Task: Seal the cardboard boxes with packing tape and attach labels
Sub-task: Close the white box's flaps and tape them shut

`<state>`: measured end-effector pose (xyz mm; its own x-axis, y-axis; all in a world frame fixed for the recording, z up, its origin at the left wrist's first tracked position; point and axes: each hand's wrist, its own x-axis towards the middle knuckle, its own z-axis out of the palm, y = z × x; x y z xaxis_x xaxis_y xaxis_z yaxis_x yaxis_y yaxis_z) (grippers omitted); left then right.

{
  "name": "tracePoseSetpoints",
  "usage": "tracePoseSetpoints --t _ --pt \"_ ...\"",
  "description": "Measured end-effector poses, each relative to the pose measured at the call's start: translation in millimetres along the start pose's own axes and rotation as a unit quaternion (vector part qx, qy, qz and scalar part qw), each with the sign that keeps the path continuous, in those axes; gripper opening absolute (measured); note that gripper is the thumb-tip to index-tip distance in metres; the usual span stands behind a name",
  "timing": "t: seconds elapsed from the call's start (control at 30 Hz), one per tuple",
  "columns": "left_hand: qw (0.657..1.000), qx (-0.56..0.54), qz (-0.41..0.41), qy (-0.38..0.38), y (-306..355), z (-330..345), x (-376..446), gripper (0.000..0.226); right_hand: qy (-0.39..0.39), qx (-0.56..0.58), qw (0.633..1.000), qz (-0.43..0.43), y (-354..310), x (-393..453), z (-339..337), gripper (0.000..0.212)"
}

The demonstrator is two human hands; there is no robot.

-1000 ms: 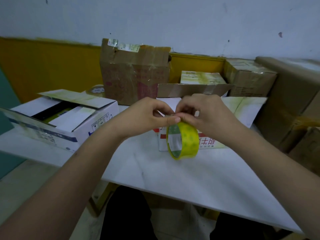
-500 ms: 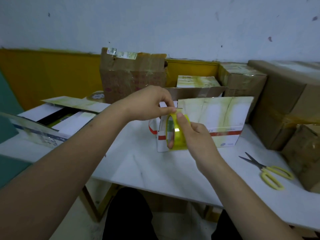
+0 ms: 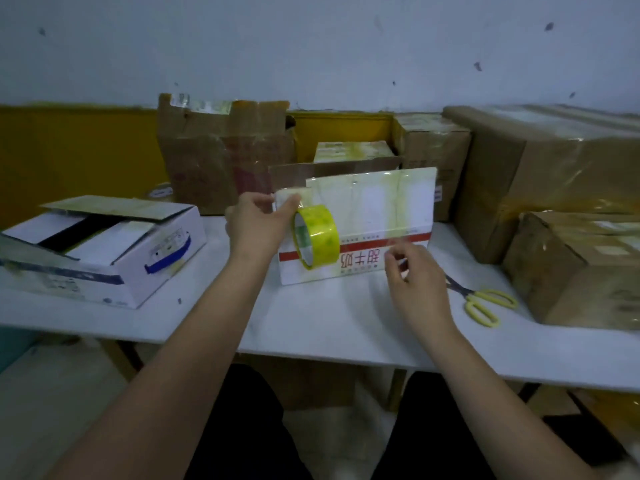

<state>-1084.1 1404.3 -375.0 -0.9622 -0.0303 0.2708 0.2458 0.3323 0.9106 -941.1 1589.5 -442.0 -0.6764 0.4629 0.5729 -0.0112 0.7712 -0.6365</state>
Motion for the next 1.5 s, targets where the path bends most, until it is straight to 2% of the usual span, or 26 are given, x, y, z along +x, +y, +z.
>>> tracePoseSetpoints --t 0.03,0.07,0.17,0.23,0.3,0.37,0.4,0.5,0.6,0.7,0.8,0.87,0.93,1.03,1.1,1.17,1.27,1.4,1.5 --pt "0.998 -0.028 -0.054 0.016 -1 5 -4 0.069 0.007 -0.067 0.998 0.002 25 -1 -14 0.007" --pt "0.993 -0.056 -0.106 0.017 1 9 -8 0.074 0.004 -0.117 0.993 0.027 46 -1 -30 0.013" --pt "0.946 -0.220 -0.237 -0.001 7 18 -14 0.089 -0.078 -0.228 0.964 0.113 91 0 -72 0.031" --pt "0.912 -0.297 -0.281 -0.042 10 21 -20 0.065 -0.148 -0.274 0.941 0.130 102 4 -87 0.035" --pt "0.899 -0.313 -0.295 -0.079 16 24 -28 0.036 -0.203 -0.302 0.920 0.142 100 9 -98 0.034" --pt "0.899 -0.321 -0.285 -0.089 20 26 -35 0.029 -0.243 -0.314 0.906 0.145 96 13 -107 0.027" --pt "0.898 -0.333 -0.277 -0.080 21 27 -38 0.032 -0.254 -0.324 0.900 0.145 94 15 -111 0.024" --pt "0.898 -0.356 -0.248 -0.070 25 31 -43 0.061 -0.275 -0.357 0.880 0.152 87 18 -120 0.026" --pt "0.910 -0.364 -0.181 -0.078 27 36 -59 0.061 -0.268 -0.375 0.871 0.171 83 15 -120 0.045" --pt "0.910 -0.362 -0.166 -0.118 27 35 -70 0.073 -0.237 -0.311 0.903 0.177 71 13 -119 0.050" --pt "0.930 -0.311 -0.154 -0.122 14 36 -58 0.081 -0.187 -0.150 0.961 0.139 27 19 -112 0.028" --pt "0.934 -0.304 -0.138 -0.127 15 32 -59 0.080 -0.182 -0.005 0.979 0.092 -16 32 -100 0.021" --pt "0.933 -0.308 -0.134 -0.130 14 29 -60 0.079 -0.176 0.068 0.982 0.004 -54 52 -81 0.022" --pt "0.933 -0.309 -0.128 -0.135 9 24 -58 0.060 -0.175 0.053 0.972 -0.151 -97 89 -41 0.023" --pt "0.931 -0.312 -0.128 -0.140 8 20 -56 0.052 -0.201 0.016 0.956 -0.212 -112 110 -13 0.017" --pt "0.931 -0.309 -0.117 -0.157 7 19 -57 0.052 -0.241 -0.032 0.943 -0.228 -116 124 8 0.010" --pt "0.939 -0.275 -0.118 -0.169 4 19 -53 0.044 -0.285 -0.042 0.929 -0.233 -110 134 25 0.021" --pt "0.948 -0.212 -0.135 -0.194 3 17 -45 0.041 -0.269 -0.034 0.930 -0.248 -105 143 35 0.029" --pt "0.936 -0.236 -0.137 -0.222 1 19 -49 0.027 -0.271 0.007 0.933 -0.238 -102 144 38 0.032"
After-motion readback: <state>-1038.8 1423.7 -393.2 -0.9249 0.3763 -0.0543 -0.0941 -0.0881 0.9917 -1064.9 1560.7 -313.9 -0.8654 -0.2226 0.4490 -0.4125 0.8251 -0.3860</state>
